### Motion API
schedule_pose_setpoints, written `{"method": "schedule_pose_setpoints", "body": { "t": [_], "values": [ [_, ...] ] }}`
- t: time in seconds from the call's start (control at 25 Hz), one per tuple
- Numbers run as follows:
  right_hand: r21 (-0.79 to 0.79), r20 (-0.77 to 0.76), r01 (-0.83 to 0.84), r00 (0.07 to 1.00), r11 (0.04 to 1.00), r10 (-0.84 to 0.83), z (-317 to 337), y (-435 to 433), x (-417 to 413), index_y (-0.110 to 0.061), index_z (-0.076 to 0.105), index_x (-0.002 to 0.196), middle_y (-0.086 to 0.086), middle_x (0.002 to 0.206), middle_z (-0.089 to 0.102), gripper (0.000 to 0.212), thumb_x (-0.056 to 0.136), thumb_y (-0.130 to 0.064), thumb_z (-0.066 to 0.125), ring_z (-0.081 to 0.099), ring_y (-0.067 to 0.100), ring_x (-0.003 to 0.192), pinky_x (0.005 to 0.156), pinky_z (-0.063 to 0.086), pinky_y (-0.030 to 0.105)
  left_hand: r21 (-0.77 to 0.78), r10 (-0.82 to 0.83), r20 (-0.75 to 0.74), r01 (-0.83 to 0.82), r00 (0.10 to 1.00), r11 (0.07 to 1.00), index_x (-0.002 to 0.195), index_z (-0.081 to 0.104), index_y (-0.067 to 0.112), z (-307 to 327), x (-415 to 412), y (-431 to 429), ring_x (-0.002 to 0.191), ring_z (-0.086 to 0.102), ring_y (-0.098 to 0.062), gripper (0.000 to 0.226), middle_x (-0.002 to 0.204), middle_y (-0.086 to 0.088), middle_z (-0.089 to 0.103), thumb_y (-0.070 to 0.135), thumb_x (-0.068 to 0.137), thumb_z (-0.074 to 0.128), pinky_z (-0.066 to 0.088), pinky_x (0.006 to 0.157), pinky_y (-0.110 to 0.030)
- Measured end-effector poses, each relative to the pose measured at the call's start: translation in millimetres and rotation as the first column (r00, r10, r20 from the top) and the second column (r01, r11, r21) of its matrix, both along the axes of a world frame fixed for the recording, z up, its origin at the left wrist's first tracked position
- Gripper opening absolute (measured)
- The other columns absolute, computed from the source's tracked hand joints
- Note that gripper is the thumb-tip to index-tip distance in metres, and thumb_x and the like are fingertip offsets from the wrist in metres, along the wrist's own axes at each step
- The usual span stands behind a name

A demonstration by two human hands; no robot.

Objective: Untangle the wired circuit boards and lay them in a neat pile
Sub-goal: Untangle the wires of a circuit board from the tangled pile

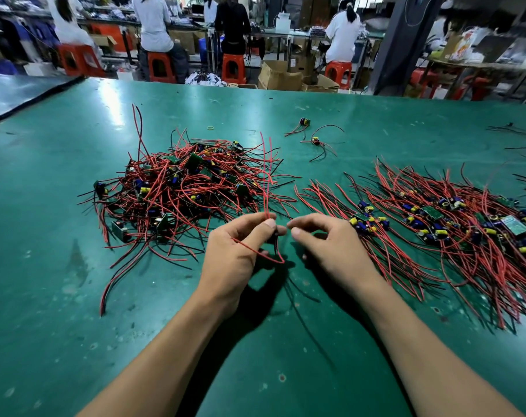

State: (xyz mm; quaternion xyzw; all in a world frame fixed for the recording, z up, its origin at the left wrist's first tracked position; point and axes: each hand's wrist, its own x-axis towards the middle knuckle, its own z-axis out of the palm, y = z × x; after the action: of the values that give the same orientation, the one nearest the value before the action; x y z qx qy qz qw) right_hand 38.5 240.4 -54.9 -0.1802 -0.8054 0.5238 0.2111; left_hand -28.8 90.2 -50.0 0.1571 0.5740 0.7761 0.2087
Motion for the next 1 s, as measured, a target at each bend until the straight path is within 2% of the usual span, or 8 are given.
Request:
{"method": "schedule_pose_setpoints", "body": {
  "t": [0.12, 0.24, 0.36, 0.56, 0.68, 0.8, 0.88, 1.0],
  "values": [
    [0.022, 0.025, -0.205, 0.979, 0.978, 0.205, -2.3, -10.7, 1.7, -0.017, 0.075, 0.095, -0.014, 0.064, 0.066, 0.016, 0.081, -0.022, 0.082, 0.049, -0.002, 0.049, 0.051, 0.037, 0.014, 0.086, 0.028, 0.068, -0.034, 0.997, 0.996, 0.113, 0.063, 0.014, 3.3, -2.2, -0.9, 0.079, 0.069, -0.026, 0.031, 0.098, -0.011, 0.076, 0.023, 0.085, 0.069, 0.057, 0.077, -0.049],
    [-0.073, -0.039, -0.237, 0.971, 0.969, 0.235, -3.3, -24.2, 0.2, -0.018, 0.075, 0.097, -0.01, 0.066, 0.065, 0.028, 0.078, -0.037, 0.083, 0.05, 0.001, 0.055, 0.054, 0.039, 0.018, 0.114, 0.016, 0.104, -0.027, 0.994, 0.993, 0.125, 0.055, 0.014, 5.3, -2.0, 0.9, 0.094, 0.063, -0.029, 0.057, 0.103, -0.01, 0.075, 0.028, 0.074, 0.075, 0.051, 0.089, -0.053],
    [-0.269, -0.143, -0.287, 0.956, 0.919, 0.257, 0.1, -30.7, 0.0, -0.018, 0.077, 0.092, -0.008, 0.07, 0.065, 0.025, 0.082, -0.04, 0.079, 0.052, -0.001, 0.059, 0.053, 0.039, 0.013, 0.137, -0.021, 0.151, 0.0, 0.988, 0.991, 0.126, 0.057, 0.014, 6.3, -0.8, 0.6, 0.092, 0.061, -0.028, 0.069, 0.1, -0.013, 0.075, 0.029, 0.063, 0.081, 0.049, 0.093, -0.053],
    [-0.159, -0.125, -0.222, 0.971, 0.962, 0.204, 5.2, -36.1, -2.0, -0.016, 0.071, 0.084, 0.002, 0.071, 0.068, 0.023, 0.097, -0.032, 0.061, 0.051, 0.006, 0.052, 0.051, 0.039, 0.019, 0.148, -0.035, 0.138, 0.014, 0.99, 0.989, 0.119, 0.061, 0.013, 5.8, -3.3, -2.3, 0.093, 0.067, -0.023, 0.057, 0.105, -0.009, 0.075, 0.025, 0.066, 0.079, 0.053, 0.087, -0.041],
    [-0.323, -0.123, -0.184, 0.981, 0.928, 0.152, 5.3, -36.7, -3.6, -0.006, 0.071, 0.089, 0.004, 0.061, 0.064, 0.033, 0.101, -0.032, 0.056, 0.049, 0.01, 0.043, 0.043, 0.038, 0.019, 0.174, -0.042, 0.157, 0.014, 0.987, 0.985, 0.117, 0.062, 0.012, 4.6, -5.0, -3.0, 0.091, 0.07, -0.022, 0.052, 0.105, -0.011, 0.075, 0.022, 0.069, 0.078, 0.055, 0.083, -0.038],
    [-0.417, -0.113, -0.166, 0.985, 0.893, 0.131, 8.8, -35.9, -4.8, -0.012, 0.074, 0.088, 0.003, 0.053, 0.057, 0.035, 0.103, -0.033, 0.05, 0.045, 0.008, 0.036, 0.037, 0.032, 0.016, 0.176, -0.074, 0.157, 0.046, 0.985, 0.983, 0.117, 0.064, 0.014, 2.5, -6.3, -3.1, 0.09, 0.071, -0.02, 0.052, 0.104, -0.009, 0.075, 0.021, 0.067, 0.08, 0.056, 0.082, -0.037],
    [-0.56, -0.135, -0.164, 0.985, 0.812, 0.106, 15.2, -32.1, -4.5, -0.019, 0.077, 0.079, 0.001, 0.061, 0.061, 0.034, 0.097, -0.035, 0.053, 0.047, 0.007, 0.044, 0.042, 0.033, 0.017, 0.126, -0.1, 0.116, 0.085, 0.988, 0.988, 0.113, 0.067, 0.015, 0.5, -5.1, -1.9, 0.089, 0.07, -0.016, 0.049, 0.104, -0.005, 0.075, 0.02, 0.066, 0.079, 0.053, 0.08, -0.032],
    [-0.79, -0.227, -0.247, 0.968, 0.562, 0.105, 27.7, -17.7, 0.7, -0.017, 0.07, 0.063, -0.001, 0.063, 0.058, 0.031, 0.081, -0.038, 0.056, 0.043, 0.009, 0.048, 0.049, 0.03, 0.021, 0.046, -0.12, 0.09, 0.116, 0.989, 0.992, 0.101, 0.07, 0.011, -0.1, -3.9, -0.9, 0.073, 0.069, -0.017, 0.032, 0.094, -0.007, 0.075, 0.016, 0.07, 0.075, 0.052, 0.063, -0.022]
  ]
}}
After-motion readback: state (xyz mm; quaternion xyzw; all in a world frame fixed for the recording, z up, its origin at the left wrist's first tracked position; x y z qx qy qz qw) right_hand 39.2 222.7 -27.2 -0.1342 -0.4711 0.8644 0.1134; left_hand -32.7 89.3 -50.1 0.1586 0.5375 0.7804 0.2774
